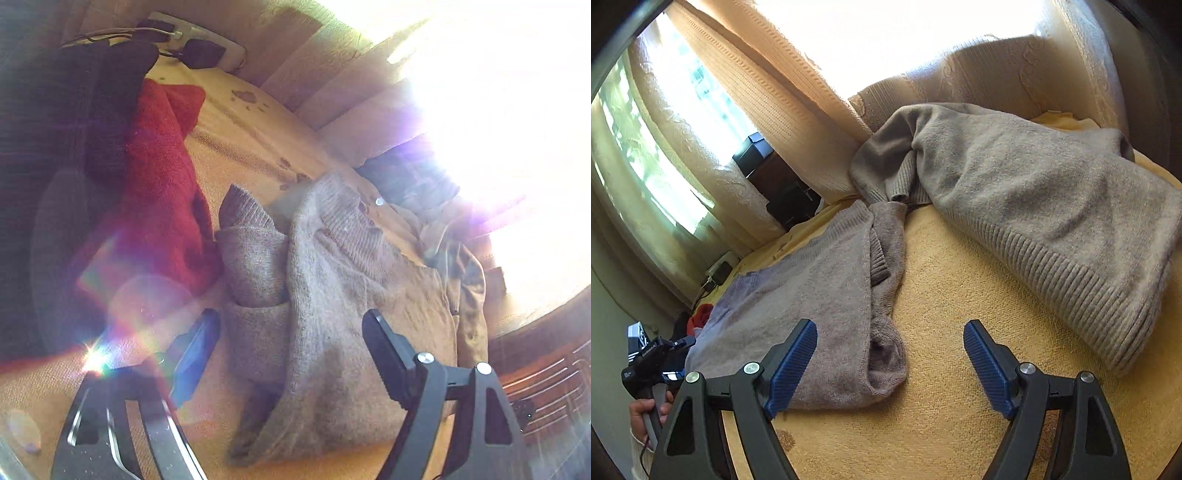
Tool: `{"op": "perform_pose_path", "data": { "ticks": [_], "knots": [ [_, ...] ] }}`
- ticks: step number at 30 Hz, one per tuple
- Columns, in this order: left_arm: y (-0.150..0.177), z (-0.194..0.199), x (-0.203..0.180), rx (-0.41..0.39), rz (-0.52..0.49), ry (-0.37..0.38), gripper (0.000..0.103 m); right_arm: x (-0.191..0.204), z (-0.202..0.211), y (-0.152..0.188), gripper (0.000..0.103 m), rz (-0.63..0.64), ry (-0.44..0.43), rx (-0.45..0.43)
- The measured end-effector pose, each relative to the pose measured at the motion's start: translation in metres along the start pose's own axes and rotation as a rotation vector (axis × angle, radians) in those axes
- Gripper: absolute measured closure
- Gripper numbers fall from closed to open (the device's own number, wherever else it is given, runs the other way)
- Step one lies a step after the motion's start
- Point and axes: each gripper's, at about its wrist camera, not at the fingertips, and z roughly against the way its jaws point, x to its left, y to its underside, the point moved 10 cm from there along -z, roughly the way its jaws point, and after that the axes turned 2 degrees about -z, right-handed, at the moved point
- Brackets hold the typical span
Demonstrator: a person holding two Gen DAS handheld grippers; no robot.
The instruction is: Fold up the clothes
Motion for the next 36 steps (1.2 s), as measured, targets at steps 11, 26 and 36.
{"op": "perform_pose_path", "data": {
  "ticks": [11, 26, 36],
  "knots": [
    [0.016, 0.020, 0.007, 0.027, 0.057, 0.135, 0.020, 0.002, 0.000, 0.008, 0.019, -0.020, -0.043, 0.067],
    [-0.004, -0.007, -0.009, 0.067, -0.082, 0.064, 0.000, 0.035, -0.088, -0.021, 0.019, 0.297, 0.162, 0.178],
    [-0.011, -0.021, -0.013, 0.063, -0.193, 0.009, 0.010, 0.053, -0.077, -0.004, 0.083, 0.280, 0.018, 0.209]
  ]
}}
